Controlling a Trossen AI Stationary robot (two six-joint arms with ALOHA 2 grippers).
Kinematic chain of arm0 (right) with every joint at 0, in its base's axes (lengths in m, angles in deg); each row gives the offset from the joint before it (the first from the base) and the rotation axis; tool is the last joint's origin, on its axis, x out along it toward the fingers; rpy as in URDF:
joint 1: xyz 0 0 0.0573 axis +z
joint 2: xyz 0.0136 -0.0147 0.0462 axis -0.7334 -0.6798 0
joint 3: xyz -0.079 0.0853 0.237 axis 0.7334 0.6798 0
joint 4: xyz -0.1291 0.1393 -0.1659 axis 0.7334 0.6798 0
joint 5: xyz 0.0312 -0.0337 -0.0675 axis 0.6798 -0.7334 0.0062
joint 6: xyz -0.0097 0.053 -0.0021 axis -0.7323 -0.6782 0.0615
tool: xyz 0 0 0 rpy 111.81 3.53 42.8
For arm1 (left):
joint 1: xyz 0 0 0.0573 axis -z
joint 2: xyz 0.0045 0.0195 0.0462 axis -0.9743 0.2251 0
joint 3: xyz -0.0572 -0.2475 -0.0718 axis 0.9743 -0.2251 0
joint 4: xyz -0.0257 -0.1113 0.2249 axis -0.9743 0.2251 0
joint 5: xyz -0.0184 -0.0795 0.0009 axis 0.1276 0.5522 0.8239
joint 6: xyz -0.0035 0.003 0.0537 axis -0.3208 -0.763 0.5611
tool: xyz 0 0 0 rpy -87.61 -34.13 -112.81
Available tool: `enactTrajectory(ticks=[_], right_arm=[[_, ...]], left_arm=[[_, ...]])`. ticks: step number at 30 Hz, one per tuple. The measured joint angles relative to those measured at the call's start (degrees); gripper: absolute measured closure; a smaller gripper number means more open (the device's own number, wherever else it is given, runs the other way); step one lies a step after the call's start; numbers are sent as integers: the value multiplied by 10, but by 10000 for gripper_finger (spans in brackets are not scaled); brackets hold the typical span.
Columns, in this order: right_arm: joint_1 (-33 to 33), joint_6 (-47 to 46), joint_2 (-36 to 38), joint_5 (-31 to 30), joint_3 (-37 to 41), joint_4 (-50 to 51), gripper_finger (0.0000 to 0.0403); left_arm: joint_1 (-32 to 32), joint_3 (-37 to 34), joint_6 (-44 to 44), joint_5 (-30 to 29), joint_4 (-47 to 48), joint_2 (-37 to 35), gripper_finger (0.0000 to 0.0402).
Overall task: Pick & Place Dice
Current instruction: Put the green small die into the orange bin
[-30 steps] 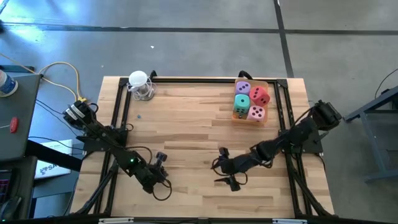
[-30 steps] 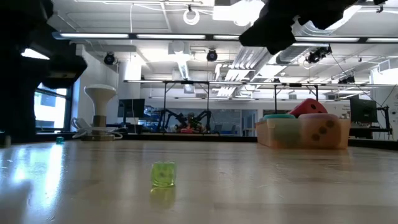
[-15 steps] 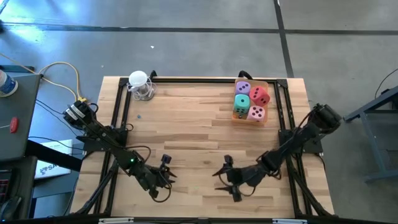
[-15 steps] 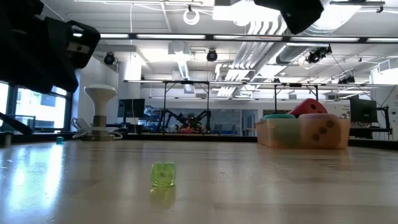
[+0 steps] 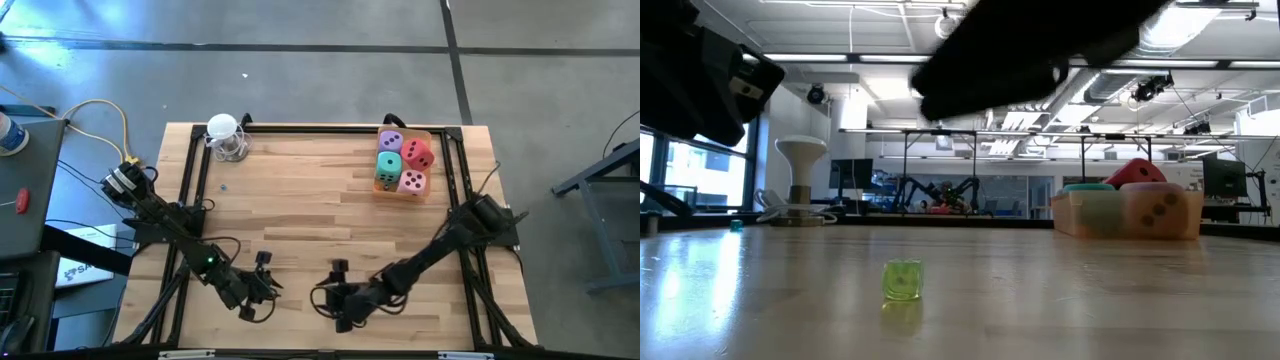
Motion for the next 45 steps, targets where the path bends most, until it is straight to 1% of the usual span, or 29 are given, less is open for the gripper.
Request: enactTrajectory(ticks=[5,9,17,24,38,43,45], right_arm=[[-6,-13,-36,48,0,-35,160],[-5,-16,-54,58,0,-58,160],[-6,-15,-94,51,1,-63,160],[-8,-15,-95,45,0,-70,160],[-13,-16,-95,68,0,-60,160],[-15,-12,-106,64,0,-70,160],[-20,-24,-115,72,0,-78,160]], left_arm=[[8,0,-26,0,-1,0,311],[16,0,-27,0,-11,0,311],[24,0,-27,0,-45,0,311],[26,0,-27,0,-52,0,311],[24,0,-17,0,-55,0,311],[24,0,-17,0,-55,0,311],[24,0,-17,0,-55,0,311]])
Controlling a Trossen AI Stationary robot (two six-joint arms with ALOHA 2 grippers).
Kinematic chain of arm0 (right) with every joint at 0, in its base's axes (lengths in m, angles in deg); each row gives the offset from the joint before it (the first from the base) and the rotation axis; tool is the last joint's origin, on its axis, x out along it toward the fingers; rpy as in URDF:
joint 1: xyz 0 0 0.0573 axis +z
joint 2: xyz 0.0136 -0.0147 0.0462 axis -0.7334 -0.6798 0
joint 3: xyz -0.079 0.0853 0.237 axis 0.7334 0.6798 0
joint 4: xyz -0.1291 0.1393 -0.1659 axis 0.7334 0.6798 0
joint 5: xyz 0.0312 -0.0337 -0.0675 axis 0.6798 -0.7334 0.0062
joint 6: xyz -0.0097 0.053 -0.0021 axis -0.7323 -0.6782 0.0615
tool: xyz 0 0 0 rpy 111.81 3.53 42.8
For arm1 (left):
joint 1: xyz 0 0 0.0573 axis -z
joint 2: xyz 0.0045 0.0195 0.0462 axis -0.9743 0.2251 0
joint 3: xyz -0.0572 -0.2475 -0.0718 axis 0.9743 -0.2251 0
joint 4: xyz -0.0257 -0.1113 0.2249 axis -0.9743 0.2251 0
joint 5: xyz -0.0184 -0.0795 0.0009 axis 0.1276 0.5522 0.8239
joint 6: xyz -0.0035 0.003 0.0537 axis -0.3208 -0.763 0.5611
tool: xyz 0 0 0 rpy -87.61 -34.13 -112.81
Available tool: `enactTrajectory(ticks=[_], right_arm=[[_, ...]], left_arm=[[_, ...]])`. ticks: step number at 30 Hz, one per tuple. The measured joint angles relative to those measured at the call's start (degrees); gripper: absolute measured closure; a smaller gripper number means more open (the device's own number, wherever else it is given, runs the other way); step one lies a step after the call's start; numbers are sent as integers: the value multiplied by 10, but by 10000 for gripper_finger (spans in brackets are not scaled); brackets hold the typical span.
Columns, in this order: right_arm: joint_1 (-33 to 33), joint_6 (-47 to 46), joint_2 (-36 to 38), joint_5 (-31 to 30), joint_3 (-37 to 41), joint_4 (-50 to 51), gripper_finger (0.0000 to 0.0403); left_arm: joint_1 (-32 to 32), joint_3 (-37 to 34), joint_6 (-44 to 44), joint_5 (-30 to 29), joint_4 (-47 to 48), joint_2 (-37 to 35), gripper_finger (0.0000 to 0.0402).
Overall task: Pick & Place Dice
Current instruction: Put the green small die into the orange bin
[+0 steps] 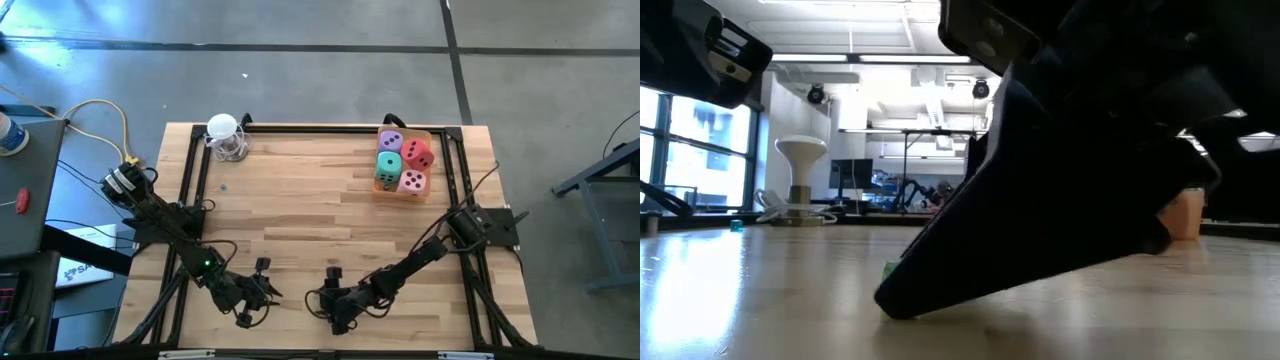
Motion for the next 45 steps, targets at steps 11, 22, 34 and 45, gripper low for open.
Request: enactTrajectory(ticks=[11,22,34,45], right_arm=[[-3,-4,-8,2,0,-2,178],[-5,13,-8,27,-1,13,340],[-5,-26,73,-23,2,225,366],[-96,-295,267,-166,2,705,366]], left_arm=[[0,0,5,0,0,0,311],[0,0,5,0,0,0,311],[-6,0,8,-10,-7,0,311],[-11,0,-20,-15,-4,0,311]])
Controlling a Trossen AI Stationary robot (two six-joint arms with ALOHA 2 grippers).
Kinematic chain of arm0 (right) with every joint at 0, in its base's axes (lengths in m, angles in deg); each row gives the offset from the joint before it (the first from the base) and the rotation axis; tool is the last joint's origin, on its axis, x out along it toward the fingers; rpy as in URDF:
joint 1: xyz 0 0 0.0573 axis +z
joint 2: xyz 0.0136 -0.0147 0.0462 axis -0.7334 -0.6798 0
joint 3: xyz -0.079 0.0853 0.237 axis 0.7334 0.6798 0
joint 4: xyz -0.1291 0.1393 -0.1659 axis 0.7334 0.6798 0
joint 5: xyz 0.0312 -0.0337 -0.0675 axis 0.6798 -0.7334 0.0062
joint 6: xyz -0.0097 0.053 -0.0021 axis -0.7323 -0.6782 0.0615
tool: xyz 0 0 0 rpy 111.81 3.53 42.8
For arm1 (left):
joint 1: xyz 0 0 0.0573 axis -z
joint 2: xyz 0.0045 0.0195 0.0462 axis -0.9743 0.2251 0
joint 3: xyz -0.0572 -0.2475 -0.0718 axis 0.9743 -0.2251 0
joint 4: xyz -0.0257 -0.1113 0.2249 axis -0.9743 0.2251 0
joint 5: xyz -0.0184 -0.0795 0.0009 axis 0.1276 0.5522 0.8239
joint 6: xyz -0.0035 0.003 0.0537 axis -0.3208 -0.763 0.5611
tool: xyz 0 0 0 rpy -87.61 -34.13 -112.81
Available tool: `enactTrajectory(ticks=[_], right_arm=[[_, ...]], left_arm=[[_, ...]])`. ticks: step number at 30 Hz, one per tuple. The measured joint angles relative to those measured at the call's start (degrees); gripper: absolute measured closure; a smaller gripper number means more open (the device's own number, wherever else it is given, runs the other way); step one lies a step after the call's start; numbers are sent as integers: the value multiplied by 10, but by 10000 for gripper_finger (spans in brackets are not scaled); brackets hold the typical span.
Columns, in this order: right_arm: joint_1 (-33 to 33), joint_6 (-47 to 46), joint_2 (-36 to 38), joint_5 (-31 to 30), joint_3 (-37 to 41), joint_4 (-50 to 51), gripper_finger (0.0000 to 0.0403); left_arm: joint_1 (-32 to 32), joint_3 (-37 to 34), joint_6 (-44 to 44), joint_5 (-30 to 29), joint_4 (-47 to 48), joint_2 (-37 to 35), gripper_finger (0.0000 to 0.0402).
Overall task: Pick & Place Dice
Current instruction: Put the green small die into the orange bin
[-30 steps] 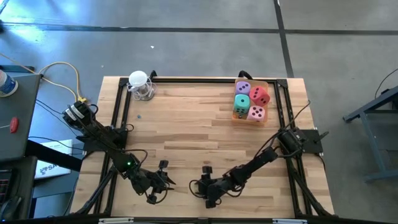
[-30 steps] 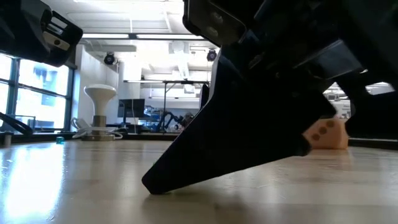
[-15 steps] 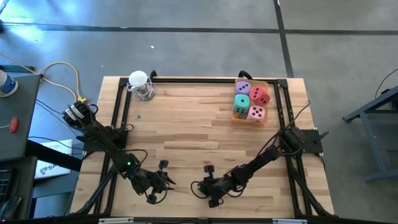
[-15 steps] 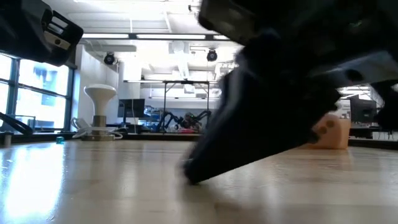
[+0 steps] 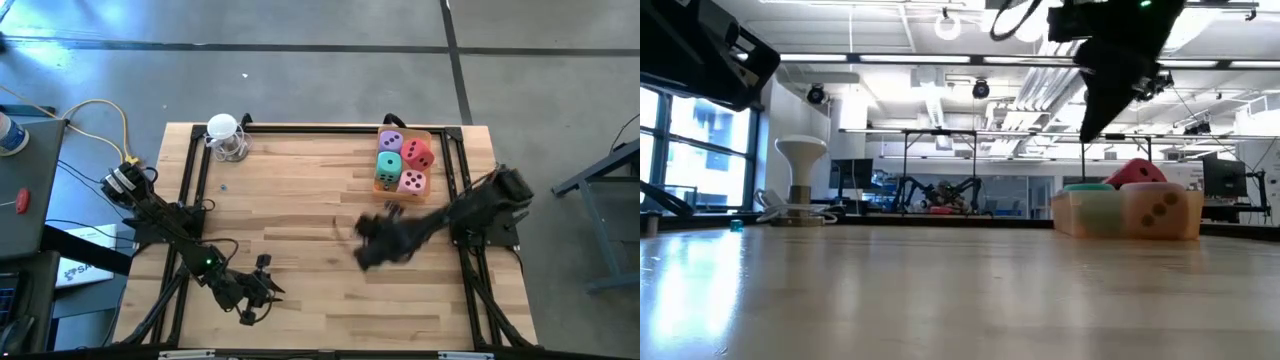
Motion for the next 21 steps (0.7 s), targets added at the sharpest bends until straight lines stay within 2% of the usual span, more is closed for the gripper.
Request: enactTrajectory(ticks=[5,10,14,17,21], right_arm=[[-78,-50,59,-7,0,85,366],[-188,-40,79,53,15,84,365],[-267,-1,71,82,33,67,336],[-314,29,66,137,46,47,311],[-341,53,68,141,69,-13,280]], left_arm=[[-9,0,0,0,1,0,311],[-19,0,-1,0,4,0,311],[-19,0,-2,1,4,0,311],[-14,0,-3,2,4,0,311],[-6,0,-3,2,6,0,311]])
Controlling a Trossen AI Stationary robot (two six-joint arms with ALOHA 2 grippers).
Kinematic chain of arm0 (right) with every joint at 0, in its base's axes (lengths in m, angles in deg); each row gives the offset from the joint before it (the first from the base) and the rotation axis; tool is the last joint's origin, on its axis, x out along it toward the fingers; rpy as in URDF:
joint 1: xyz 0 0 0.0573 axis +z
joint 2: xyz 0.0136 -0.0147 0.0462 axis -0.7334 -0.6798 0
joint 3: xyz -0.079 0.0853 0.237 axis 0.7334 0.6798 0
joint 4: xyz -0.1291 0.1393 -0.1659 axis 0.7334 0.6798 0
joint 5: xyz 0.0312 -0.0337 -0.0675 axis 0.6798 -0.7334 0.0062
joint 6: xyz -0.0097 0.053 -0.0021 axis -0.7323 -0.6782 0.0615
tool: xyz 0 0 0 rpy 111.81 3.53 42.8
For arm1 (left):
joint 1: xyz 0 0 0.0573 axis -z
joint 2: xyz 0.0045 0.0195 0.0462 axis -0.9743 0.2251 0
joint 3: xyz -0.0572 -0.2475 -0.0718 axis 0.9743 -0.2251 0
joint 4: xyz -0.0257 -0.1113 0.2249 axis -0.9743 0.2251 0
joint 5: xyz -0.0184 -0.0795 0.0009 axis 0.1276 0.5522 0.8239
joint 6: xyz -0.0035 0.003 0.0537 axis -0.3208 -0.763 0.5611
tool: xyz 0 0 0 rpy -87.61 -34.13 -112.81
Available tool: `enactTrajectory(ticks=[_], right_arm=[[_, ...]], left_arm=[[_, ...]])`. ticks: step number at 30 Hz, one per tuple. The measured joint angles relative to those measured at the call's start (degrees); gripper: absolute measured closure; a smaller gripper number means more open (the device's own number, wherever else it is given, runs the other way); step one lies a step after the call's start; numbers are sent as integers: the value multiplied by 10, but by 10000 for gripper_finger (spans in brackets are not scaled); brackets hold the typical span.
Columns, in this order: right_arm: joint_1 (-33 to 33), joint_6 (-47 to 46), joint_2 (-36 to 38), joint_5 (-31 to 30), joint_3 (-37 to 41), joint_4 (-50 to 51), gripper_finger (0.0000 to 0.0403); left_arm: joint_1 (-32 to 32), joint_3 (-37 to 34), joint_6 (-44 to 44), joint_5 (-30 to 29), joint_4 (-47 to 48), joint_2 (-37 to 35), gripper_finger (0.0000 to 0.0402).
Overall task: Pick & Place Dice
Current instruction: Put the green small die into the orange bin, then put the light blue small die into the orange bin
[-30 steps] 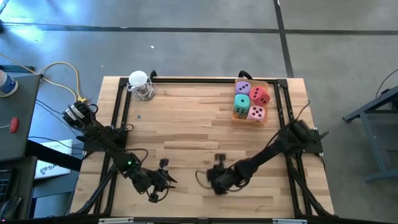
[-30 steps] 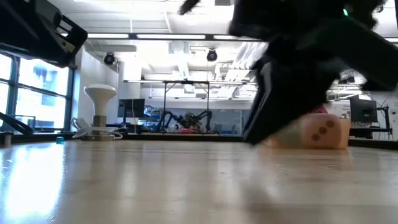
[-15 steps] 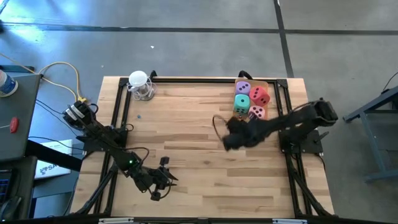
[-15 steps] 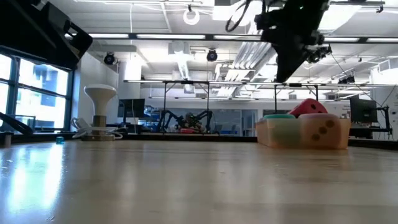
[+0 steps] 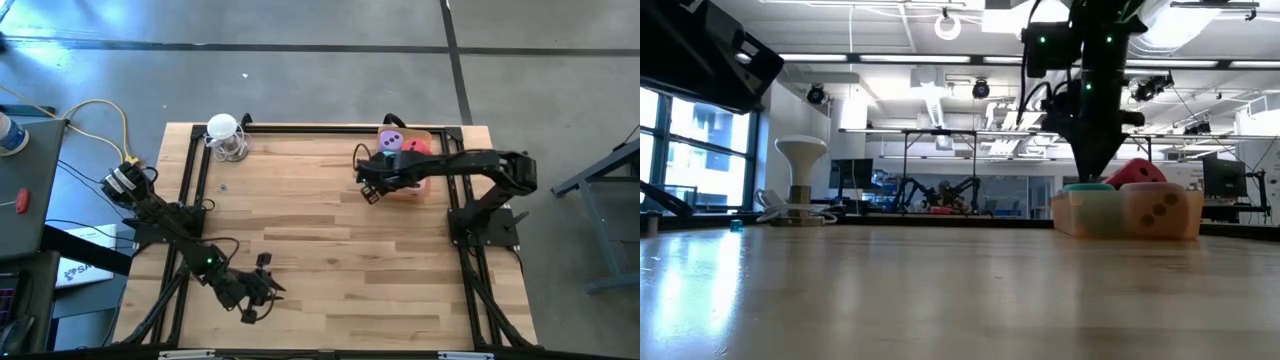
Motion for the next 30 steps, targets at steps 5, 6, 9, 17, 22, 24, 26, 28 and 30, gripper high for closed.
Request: enactTrajectory(ticks=[5,6,9,17,22,24,26,28,30], right_arm=[[-6,31,0,-2,3,-8,236],[-6,32,2,-8,3,-8,228],[-4,32,16,-28,1,-8,210],[16,75,86,-48,-14,-59,206],[67,74,120,-28,-14,-93,218],[99,73,123,-7,-13,-130,222],[137,80,123,21,-8,-184,224],[174,102,119,37,-1,-248,225],[211,134,107,43,6,-334,225]], left_arm=[[-1,0,4,-7,0,0,311],[-2,0,4,-15,0,0,311],[-11,0,-14,-42,15,0,311],[-50,0,-155,-113,195,-46,311],[-126,0,-314,-84,402,-115,311],[-173,0,-339,-51,480,-143,311],[-226,0,-343,-15,553,-167,311],[-284,0,-344,15,612,-185,311],[-348,0,-355,51,661,-197,311]])
